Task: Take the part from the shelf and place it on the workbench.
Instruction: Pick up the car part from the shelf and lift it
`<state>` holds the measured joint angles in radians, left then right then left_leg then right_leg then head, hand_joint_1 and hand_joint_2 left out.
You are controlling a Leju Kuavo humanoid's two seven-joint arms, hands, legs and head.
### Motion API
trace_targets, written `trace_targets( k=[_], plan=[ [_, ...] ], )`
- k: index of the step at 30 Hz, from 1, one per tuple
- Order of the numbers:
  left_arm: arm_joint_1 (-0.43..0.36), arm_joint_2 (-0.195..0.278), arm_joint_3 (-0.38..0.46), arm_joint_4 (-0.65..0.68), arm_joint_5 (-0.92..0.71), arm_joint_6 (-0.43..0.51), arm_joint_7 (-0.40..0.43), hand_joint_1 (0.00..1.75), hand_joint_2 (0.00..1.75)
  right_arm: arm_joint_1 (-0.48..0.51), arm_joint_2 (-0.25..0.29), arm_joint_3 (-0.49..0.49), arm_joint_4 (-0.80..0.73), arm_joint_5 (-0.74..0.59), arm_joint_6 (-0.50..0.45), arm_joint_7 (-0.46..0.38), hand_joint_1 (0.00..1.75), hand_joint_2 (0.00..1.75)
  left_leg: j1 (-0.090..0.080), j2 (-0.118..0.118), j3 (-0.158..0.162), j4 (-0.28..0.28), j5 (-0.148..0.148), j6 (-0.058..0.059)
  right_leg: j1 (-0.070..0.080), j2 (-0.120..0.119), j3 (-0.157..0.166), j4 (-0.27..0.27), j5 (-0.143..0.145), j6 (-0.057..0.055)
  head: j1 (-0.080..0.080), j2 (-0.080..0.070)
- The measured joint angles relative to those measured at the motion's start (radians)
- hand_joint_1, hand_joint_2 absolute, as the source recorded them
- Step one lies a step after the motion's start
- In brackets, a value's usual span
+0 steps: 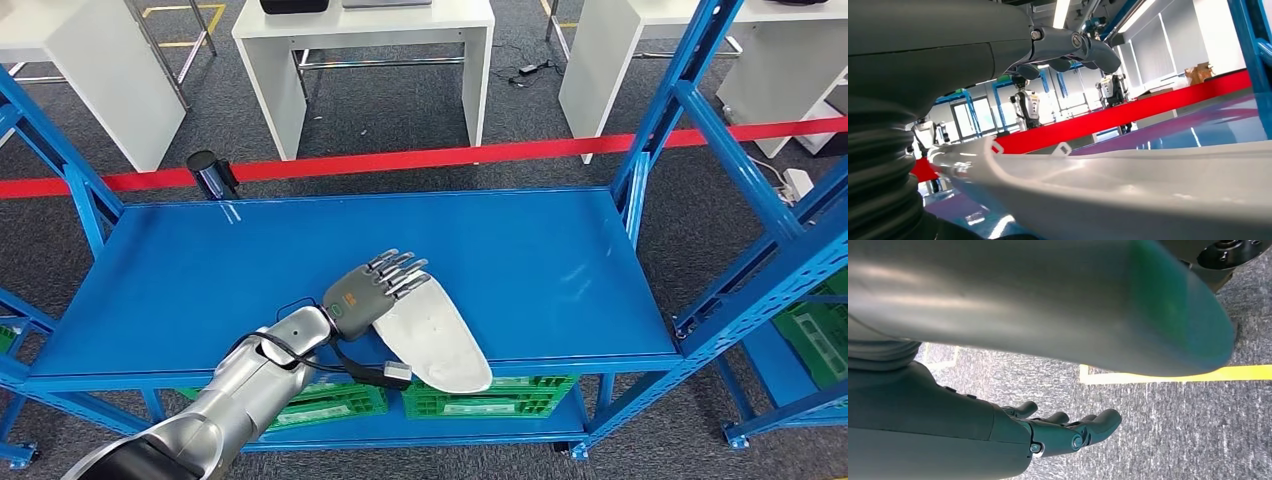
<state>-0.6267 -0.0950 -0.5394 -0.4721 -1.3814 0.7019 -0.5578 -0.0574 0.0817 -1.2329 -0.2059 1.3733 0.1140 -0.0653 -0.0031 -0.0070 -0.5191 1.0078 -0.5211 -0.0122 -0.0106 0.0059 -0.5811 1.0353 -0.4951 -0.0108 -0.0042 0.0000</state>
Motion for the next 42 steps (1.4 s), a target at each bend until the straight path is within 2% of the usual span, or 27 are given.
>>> trace_targets(
  k=[3, 4, 7, 8, 32, 38, 42],
  plan=[
    [-0.004, -0.006, -0.006, 0.01, -0.001, 0.0, 0.006, 0.0, 1.75, 0.0, 0.001, 0.0, 0.0, 0.0, 0.0, 0.005, 0.0, 0.0, 0.0, 0.0, 0.0, 0.0, 0.0, 0.0, 0.0, 0.0, 0.0, 0.0, 0.0, 0.0, 0.0, 0.0],
    [-0.006, -0.008, -0.007, 0.013, -0.001, 0.0, 0.008, 0.25, 1.75, 0.0, 0.002, 0.0, 0.0, 0.0, 0.0, 0.008, 0.0, 0.0, 0.0, 0.0, 0.0, 0.0, 0.0, 0.0, 0.0, 0.0, 0.0, 0.0, 0.0, 0.0, 0.0, 0.0],
    [-0.01, -0.011, -0.009, 0.023, -0.001, 0.0, 0.013, 1.56, 1.75, 0.0, 0.005, 0.0, 0.0, 0.0, -0.003, 0.012, 0.0, 0.0, 0.0, 0.0, 0.0, 0.0, 0.0, 0.0, 0.0, 0.0, 0.0, 0.0, 0.0, 0.0, 0.0, 0.0],
    [-0.011, -0.011, -0.011, 0.027, -0.001, 0.0, 0.014, 1.75, 1.75, 0.0, 0.006, 0.0, 0.0, 0.0, -0.003, 0.012, 0.0, 0.0, 0.0, 0.0, 0.0, 0.0, 0.0, 0.0, 0.0, 0.0, 0.0, 0.0, 0.0, 0.0, 0.0, 0.0],
    [-0.023, -0.004, -0.034, 0.101, 0.059, 0.0, 0.021, 1.75, 1.75, 0.0, 0.009, 0.0, 0.0, -0.002, -0.008, 0.014, 0.0, 0.0, 0.0, 0.0, 0.0, 0.0, 0.0, 0.0, 0.0, 0.0, 0.0, 0.0, 0.0, 0.0, 0.0, 0.0],
    [-0.021, -0.004, -0.02, 0.04, 0.173, 0.0, -0.051, 1.75, 1.75, -0.001, 0.011, 0.0, 0.0, -0.013, -0.019, 0.016, 0.0, 0.0, 0.0, 0.0, 0.0, 0.0, 0.0, 0.0, 0.0, 0.0, 0.0, 0.0, 0.0, 0.0, 0.0, 0.0],
    [-0.003, -0.004, 0.006, -0.061, 0.408, 0.0, -0.129, 1.75, 1.75, -0.001, 0.015, 0.0, 0.0, -0.021, -0.021, 0.019, 0.0, 0.0, 0.0, 0.0, -0.001, 0.0, 0.0, 0.0, 0.0, 0.0, -0.001, 0.0, 0.0, 0.0, 0.0, 0.0]
  ],
)
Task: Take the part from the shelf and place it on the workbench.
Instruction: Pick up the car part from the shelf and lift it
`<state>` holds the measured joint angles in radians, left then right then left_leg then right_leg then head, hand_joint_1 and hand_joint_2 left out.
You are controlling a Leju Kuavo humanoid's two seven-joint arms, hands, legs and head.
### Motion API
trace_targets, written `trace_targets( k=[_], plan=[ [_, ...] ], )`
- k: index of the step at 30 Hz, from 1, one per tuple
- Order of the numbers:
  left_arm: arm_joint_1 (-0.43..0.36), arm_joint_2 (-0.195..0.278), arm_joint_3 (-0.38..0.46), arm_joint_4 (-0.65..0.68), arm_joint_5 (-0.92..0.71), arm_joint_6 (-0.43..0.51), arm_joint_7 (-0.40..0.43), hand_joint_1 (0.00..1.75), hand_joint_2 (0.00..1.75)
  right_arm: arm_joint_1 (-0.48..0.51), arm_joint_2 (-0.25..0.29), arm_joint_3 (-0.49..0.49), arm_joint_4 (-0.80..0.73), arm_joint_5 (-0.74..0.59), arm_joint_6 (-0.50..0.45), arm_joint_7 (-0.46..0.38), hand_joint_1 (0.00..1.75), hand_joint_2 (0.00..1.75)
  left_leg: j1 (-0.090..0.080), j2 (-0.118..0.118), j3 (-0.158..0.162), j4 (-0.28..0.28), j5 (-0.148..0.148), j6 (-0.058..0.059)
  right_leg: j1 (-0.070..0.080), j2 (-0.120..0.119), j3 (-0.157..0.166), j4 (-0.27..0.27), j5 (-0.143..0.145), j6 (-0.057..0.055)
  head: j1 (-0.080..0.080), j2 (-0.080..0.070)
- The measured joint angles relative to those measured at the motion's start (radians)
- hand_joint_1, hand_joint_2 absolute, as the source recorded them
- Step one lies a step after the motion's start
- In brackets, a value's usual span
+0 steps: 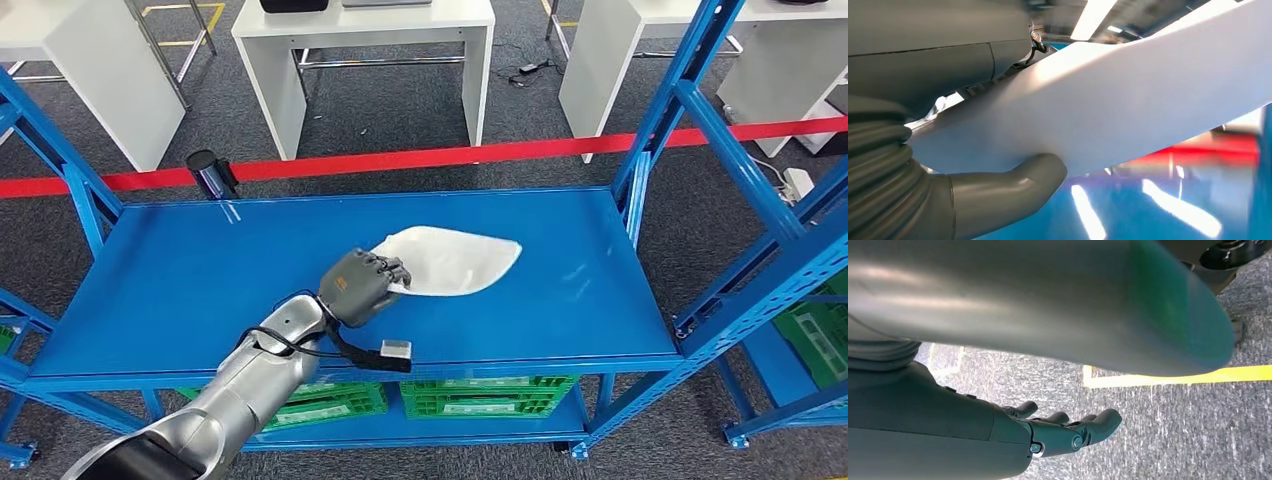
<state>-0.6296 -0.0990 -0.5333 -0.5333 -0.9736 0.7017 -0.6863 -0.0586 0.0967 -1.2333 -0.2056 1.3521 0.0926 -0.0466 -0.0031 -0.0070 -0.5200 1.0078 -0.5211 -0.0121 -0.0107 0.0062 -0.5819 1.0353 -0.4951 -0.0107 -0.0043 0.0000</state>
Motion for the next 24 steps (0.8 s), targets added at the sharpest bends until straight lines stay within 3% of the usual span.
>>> trace_targets(
  k=[3, 6, 11, 15, 17, 24],
  plan=[
    [0.027, 0.021, -0.026, -0.136, 0.334, -0.025, -0.008, 1.75, 1.75, 0.0, 0.002, 0.0, 0.0, -0.008, -0.001, -0.003, 0.0, 0.0, 0.0, 0.0, -0.001, 0.0, 0.0, 0.0, 0.0, 0.0, 0.0, 0.0, 0.0, 0.0, 0.0, 0.0],
    [0.072, 0.061, -0.066, -0.321, 0.641, -0.115, -0.01, 1.75, 1.75, 0.0, 0.003, -0.001, 0.0, -0.011, -0.001, -0.009, 0.0, 0.0, 0.0, 0.0, -0.001, 0.0, 0.0, 0.0, 0.0, 0.0, -0.001, 0.0, 0.0, 0.0, 0.0, 0.0],
    [0.207, 0.091, -0.057, -0.658, 1.021, -0.478, -0.015, 1.75, 1.75, 0.0, 0.002, -0.002, 0.0, -0.019, -0.001, -0.023, 0.0, 0.0, 0.0, 0.0, -0.002, 0.0, -0.001, 0.001, 0.0, 0.0, -0.001, 0.0, -0.001, 0.001, 0.0, 0.0],
    [0.332, 0.072, 0.007, -0.876, 1.111, -0.732, -0.018, 1.75, 1.75, 0.001, 0.002, -0.003, 0.0, -0.023, -0.001, -0.028, 0.0, 0.0, -0.001, 0.001, -0.001, 0.0, -0.002, 0.002, 0.0, 0.001, -0.001, -0.001, -0.002, 0.002, 0.0, 0.0],
    [0.379, 0.058, 0.033, -0.952, 1.135, -0.81, -0.019, 1.75, 1.75, 0.001, 0.001, -0.003, 0.0, -0.023, -0.001, -0.029, 0.0, 0.0, -0.001, 0.0, -0.001, 0.0, -0.003, 0.002, 0.0, 0.001, -0.001, -0.001, -0.002, 0.003, 0.0, 0.0],
    [0.451, 0.042, 0.063, -1.084, 1.151, -0.876, -0.018, 1.75, 1.75, 0.0, 0.001, -0.003, 0.0, -0.023, -0.003, -0.033, 0.0, 0.0, -0.001, 0.0, -0.001, 0.0, -0.003, 0.003, 0.0, 0.0, 0.001, -0.001, -0.002, 0.003, 0.0, 0.0]
  ],
)
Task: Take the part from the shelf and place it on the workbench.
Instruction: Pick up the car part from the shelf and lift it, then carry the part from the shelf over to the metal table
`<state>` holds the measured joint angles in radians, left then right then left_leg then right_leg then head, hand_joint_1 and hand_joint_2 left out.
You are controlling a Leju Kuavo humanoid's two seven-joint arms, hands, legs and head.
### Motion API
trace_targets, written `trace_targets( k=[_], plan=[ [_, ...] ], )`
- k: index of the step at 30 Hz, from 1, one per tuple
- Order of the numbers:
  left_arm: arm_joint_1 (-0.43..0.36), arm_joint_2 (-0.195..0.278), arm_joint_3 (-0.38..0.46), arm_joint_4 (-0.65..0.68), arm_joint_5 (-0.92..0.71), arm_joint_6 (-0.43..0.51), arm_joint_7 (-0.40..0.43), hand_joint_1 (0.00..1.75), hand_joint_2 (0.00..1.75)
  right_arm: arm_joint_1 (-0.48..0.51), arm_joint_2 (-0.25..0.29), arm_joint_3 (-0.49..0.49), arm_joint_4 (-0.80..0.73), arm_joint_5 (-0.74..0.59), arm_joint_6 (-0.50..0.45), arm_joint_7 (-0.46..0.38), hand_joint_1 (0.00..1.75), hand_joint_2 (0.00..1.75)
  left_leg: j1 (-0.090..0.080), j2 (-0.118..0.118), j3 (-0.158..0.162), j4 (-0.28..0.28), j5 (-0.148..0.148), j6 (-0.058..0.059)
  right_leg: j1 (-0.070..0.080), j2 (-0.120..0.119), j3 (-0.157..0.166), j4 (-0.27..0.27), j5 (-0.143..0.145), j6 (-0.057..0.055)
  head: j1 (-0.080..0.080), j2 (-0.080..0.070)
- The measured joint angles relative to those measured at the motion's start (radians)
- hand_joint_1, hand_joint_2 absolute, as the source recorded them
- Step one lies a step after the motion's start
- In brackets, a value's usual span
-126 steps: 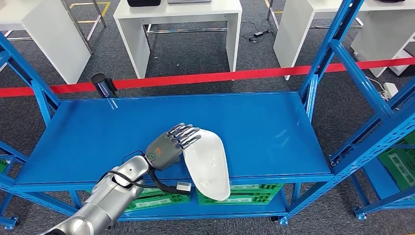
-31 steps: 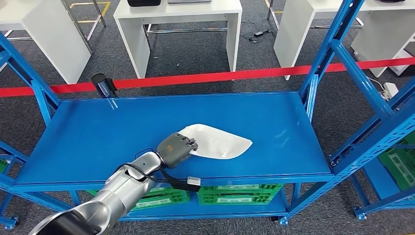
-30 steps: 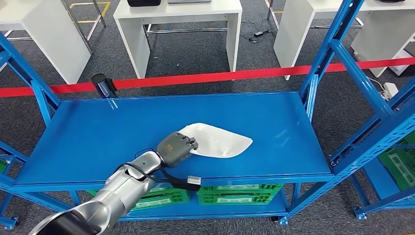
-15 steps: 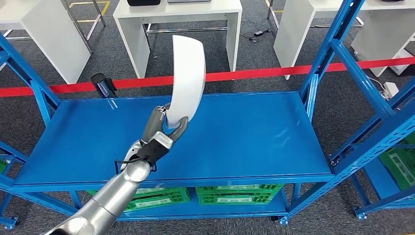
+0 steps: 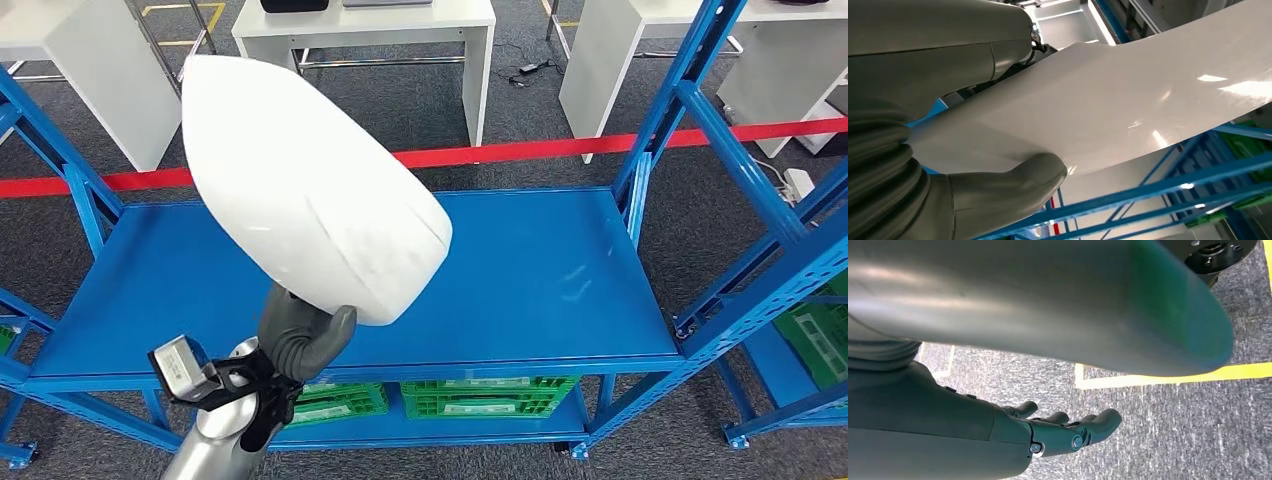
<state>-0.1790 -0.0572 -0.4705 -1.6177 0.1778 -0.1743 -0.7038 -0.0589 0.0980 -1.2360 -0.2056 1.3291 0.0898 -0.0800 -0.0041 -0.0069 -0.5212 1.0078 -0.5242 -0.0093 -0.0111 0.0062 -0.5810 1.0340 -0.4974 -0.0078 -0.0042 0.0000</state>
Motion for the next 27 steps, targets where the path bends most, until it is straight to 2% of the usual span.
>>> trace_targets(
  k=[7, 10, 12, 14, 16, 17, 18, 19, 21, 23, 27],
  plan=[
    [0.048, 0.009, -0.002, -0.071, -0.028, -0.003, 0.001, 1.75, 1.75, -0.001, 0.0, 0.0, 0.0, -0.002, 0.0, -0.007, 0.0, 0.0, -0.005, 0.0, -0.001, 0.005, -0.004, 0.006, -0.004, 0.0, 0.001, -0.002, 0.001, 0.005, 0.0, 0.0],
    [0.062, 0.016, -0.005, -0.08, -0.033, 0.012, 0.002, 1.75, 1.75, -0.004, 0.002, 0.0, 0.0, 0.005, 0.006, -0.002, 0.0, 0.0, -0.008, 0.0, -0.002, 0.006, -0.001, 0.014, -0.007, 0.0, 0.002, -0.005, 0.006, 0.014, -0.001, 0.0],
    [0.07, 0.02, -0.013, -0.088, -0.038, 0.025, 0.004, 1.75, 1.75, -0.005, 0.003, 0.0, 0.001, 0.012, 0.012, 0.01, 0.0, 0.0, -0.001, 0.002, 0.004, -0.009, 0.014, 0.023, -0.006, 0.0, 0.001, -0.001, 0.001, 0.021, 0.0, 0.0],
    [0.075, 0.022, -0.025, -0.095, -0.041, 0.036, 0.011, 1.75, 1.75, -0.008, 0.004, 0.0, 0.001, 0.015, 0.02, 0.024, 0.0, 0.0, 0.007, 0.005, 0.006, -0.024, 0.027, 0.029, -0.005, -0.001, -0.026, 0.062, -0.046, 0.028, 0.004, 0.0],
    [0.081, 0.026, -0.036, -0.099, -0.042, 0.044, 0.018, 1.75, 1.75, -0.009, 0.005, 0.0, 0.003, 0.015, 0.025, 0.03, 0.0, 0.0, 0.007, 0.007, -0.001, -0.022, 0.03, 0.031, -0.006, -0.001, -0.08, 0.187, -0.111, 0.035, 0.008, 0.0],
    [0.085, 0.028, -0.04, -0.099, -0.042, 0.046, 0.02, 1.75, 1.75, -0.009, 0.005, 0.0, 0.003, 0.015, 0.025, 0.031, 0.0, 0.0, 0.007, 0.008, -0.006, -0.017, 0.03, 0.031, -0.008, -0.002, -0.102, 0.238, -0.128, 0.038, 0.008, 0.0],
    [0.088, 0.03, -0.044, -0.1, -0.043, 0.047, 0.021, 1.75, 1.75, -0.009, 0.006, 0.0, 0.004, 0.015, 0.026, 0.032, 0.0, 0.0, 0.008, 0.009, -0.011, -0.012, 0.03, 0.03, -0.01, -0.002, -0.108, 0.257, -0.124, 0.042, 0.009, 0.0],
    [0.092, 0.032, -0.048, -0.101, -0.043, 0.048, 0.021, 1.75, 1.75, -0.009, 0.006, 0.0, 0.004, 0.015, 0.025, 0.032, 0.0, 0.0, 0.01, 0.01, -0.017, -0.005, 0.029, 0.028, -0.013, -0.002, -0.096, 0.237, -0.103, 0.045, 0.009, 0.0],
    [0.102, 0.036, -0.055, -0.108, -0.05, 0.048, 0.022, 1.75, 1.75, -0.011, 0.006, 0.0, 0.005, 0.012, 0.024, 0.031, 0.0, 0.0, 0.016, 0.009, -0.028, 0.012, 0.024, 0.018, -0.019, -0.002, -0.029, 0.117, -0.051, 0.051, 0.01, 0.0],
    [0.114, 0.042, -0.061, -0.119, -0.063, 0.048, 0.022, 1.75, 1.75, -0.012, 0.008, 0.0, 0.006, 0.009, 0.021, 0.029, 0.0, 0.0, 0.016, 0.006, -0.039, 0.028, 0.02, 0.004, -0.018, 0.003, 0.013, 0.037, -0.026, 0.043, 0.011, 0.0],
    [0.124, 0.06, -0.072, -0.136, -0.076, 0.047, 0.021, 1.75, 1.75, -0.016, 0.01, 0.0, 0.007, 0.004, 0.014, 0.027, 0.0, 0.0, 0.015, 0.002, -0.051, 0.039, 0.02, -0.022, -0.015, 0.006, 0.002, 0.028, -0.022, 0.001, 0.009, 0.0]
  ],
)
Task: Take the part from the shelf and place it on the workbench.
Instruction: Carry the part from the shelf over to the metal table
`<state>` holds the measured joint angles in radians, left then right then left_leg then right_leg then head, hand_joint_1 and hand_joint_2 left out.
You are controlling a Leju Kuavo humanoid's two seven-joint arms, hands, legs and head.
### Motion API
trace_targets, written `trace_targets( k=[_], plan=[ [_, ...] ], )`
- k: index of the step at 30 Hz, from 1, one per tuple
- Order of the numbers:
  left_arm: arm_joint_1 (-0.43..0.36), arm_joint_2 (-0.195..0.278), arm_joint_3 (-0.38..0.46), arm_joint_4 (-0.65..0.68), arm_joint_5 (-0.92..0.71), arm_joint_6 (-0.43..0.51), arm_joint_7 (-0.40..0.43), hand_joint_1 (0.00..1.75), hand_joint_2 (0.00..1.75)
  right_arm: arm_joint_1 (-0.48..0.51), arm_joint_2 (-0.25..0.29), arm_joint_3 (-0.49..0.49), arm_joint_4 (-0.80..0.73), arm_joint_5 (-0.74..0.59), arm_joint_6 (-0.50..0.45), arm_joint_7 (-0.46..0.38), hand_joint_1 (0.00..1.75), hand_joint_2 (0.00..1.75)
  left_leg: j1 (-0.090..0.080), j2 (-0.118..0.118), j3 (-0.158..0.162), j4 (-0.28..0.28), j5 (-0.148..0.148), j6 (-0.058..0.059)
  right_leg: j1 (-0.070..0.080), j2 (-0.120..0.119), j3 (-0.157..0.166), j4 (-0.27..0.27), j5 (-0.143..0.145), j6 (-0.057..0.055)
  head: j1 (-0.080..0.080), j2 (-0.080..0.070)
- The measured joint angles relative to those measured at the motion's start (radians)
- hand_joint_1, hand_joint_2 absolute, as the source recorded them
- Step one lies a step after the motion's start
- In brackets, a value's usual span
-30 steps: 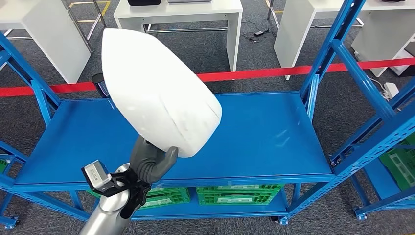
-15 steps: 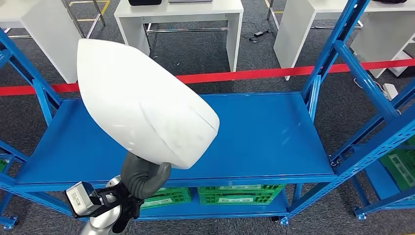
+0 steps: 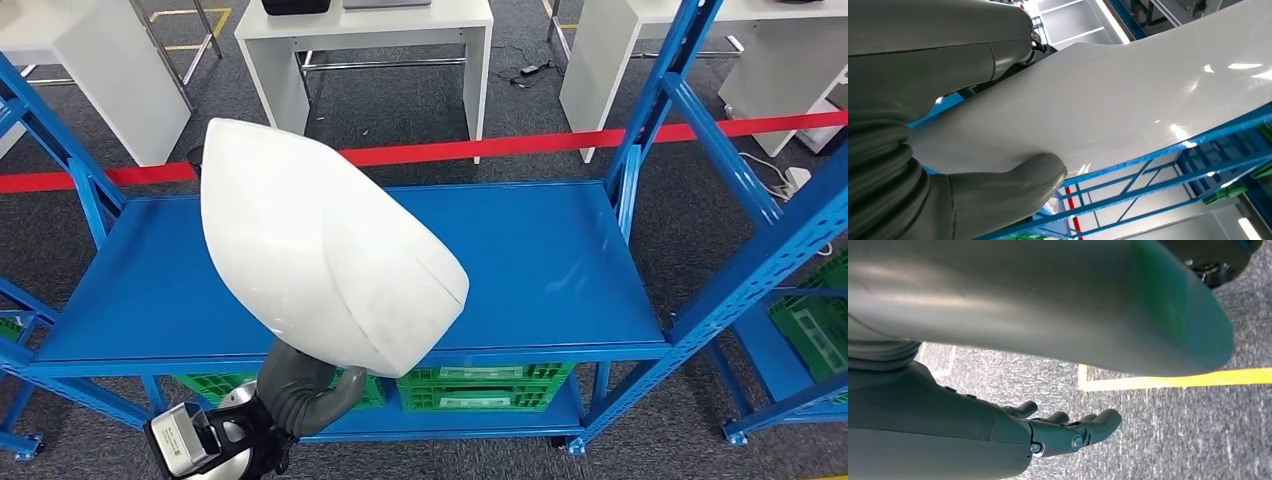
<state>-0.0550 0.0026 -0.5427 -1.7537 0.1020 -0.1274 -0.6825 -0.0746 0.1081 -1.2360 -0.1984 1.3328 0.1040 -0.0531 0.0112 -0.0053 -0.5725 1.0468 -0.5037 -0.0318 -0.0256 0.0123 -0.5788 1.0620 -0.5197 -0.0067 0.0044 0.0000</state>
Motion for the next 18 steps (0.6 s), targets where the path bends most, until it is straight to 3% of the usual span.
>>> trace_targets(
  k=[1, 3, 5, 6, 7, 8, 10, 12, 15, 16, 18],
  plan=[
    [0.001, 0.004, 0.0, -0.002, -0.001, 0.0, 0.0, 1.75, 1.75, 0.0, 0.0, 0.0, 0.0, -0.001, -0.002, 0.0, 0.0, 0.0, 0.002, 0.0, -0.008, 0.016, -0.017, -0.005, 0.0, -0.002, -0.005, -0.003, 0.006, -0.008, -0.002, 0.0],
    [0.001, 0.011, -0.001, -0.006, -0.001, 0.0, 0.0, 1.75, 1.75, 0.0, 0.0, 0.0, 0.0, -0.001, -0.004, -0.001, 0.0, 0.0, 0.003, 0.001, -0.041, 0.108, -0.091, -0.011, 0.0, -0.006, -0.02, -0.005, 0.02, -0.019, -0.009, 0.0],
    [0.001, 0.016, -0.002, -0.008, -0.003, 0.0, 0.0, 1.75, 1.75, 0.0, 0.0, 0.0, 0.0, -0.001, -0.006, -0.007, 0.0, 0.0, 0.003, 0.001, -0.078, 0.227, -0.16, -0.014, 0.004, -0.009, -0.039, -0.004, 0.034, -0.022, -0.014, 0.0],
    [-0.001, 0.019, -0.003, -0.007, -0.004, -0.001, 0.0, 1.75, 1.75, -0.001, 0.0, 0.0, 0.0, -0.001, -0.006, -0.01, 0.0, 0.0, 0.002, 0.001, -0.08, 0.254, -0.169, -0.013, 0.006, -0.01, -0.049, -0.004, 0.041, -0.022, -0.015, 0.0],
    [-0.005, 0.022, -0.003, -0.007, -0.004, -0.001, 0.0, 1.75, 1.75, -0.001, 0.0, 0.0, 0.0, -0.001, -0.006, -0.014, 0.0, 0.0, 0.002, 0.001, -0.064, 0.245, -0.157, -0.01, 0.008, -0.01, -0.058, -0.004, 0.048, -0.022, -0.016, 0.0],
    [-0.011, 0.024, -0.004, -0.007, -0.004, -0.002, 0.0, 1.75, 1.75, -0.001, 0.0, 0.0, 0.0, -0.001, -0.006, -0.016, 0.0, 0.0, 0.001, 0.001, -0.029, 0.198, -0.131, -0.005, 0.009, -0.011, -0.067, -0.004, 0.056, -0.021, -0.016, 0.0],
    [-0.03, 0.026, -0.005, -0.004, -0.004, -0.004, 0.002, 1.75, 1.75, -0.004, 0.001, 0.0, 0.0, -0.005, -0.006, -0.02, 0.0, 0.0, -0.004, 0.001, 0.065, 0.056, -0.088, 0.008, 0.011, -0.01, -0.079, -0.003, 0.072, -0.015, -0.017, 0.0],
    [-0.051, 0.026, -0.007, 0.004, -0.005, -0.007, 0.004, 1.75, 1.75, -0.008, 0.003, 0.0, 0.0, -0.01, -0.005, -0.027, 0.0, 0.0, -0.012, 0.001, 0.112, -0.027, -0.073, 0.016, 0.011, -0.01, -0.082, -0.007, 0.087, -0.003, -0.018, 0.0],
    [-0.07, 0.026, -0.013, 0.028, -0.007, -0.011, 0.006, 1.75, 1.75, -0.011, 0.003, 0.0, 0.0, -0.018, 0.004, -0.035, 0.0, 0.0, -0.016, 0.003, 0.097, -0.04, -0.052, 0.034, 0.007, -0.009, -0.086, -0.016, 0.104, 0.018, -0.021, 0.0],
    [-0.076, 0.026, -0.016, 0.037, -0.007, -0.013, 0.006, 1.75, 1.75, -0.011, 0.002, 0.0, 0.0, -0.023, 0.007, -0.035, 0.0, 0.0, -0.014, 0.005, 0.087, -0.043, -0.04, 0.043, 0.007, -0.009, -0.093, -0.006, 0.087, 0.022, -0.02, 0.0],
    [-0.091, 0.025, -0.025, 0.056, -0.007, -0.021, 0.006, 1.75, 1.75, -0.011, 0.0, -0.003, 0.0, -0.037, 0.008, -0.034, 0.0, 0.0, -0.011, 0.008, 0.063, -0.047, -0.015, 0.057, 0.008, -0.009, -0.118, 0.066, 0.002, 0.027, -0.015, 0.0]
  ],
)
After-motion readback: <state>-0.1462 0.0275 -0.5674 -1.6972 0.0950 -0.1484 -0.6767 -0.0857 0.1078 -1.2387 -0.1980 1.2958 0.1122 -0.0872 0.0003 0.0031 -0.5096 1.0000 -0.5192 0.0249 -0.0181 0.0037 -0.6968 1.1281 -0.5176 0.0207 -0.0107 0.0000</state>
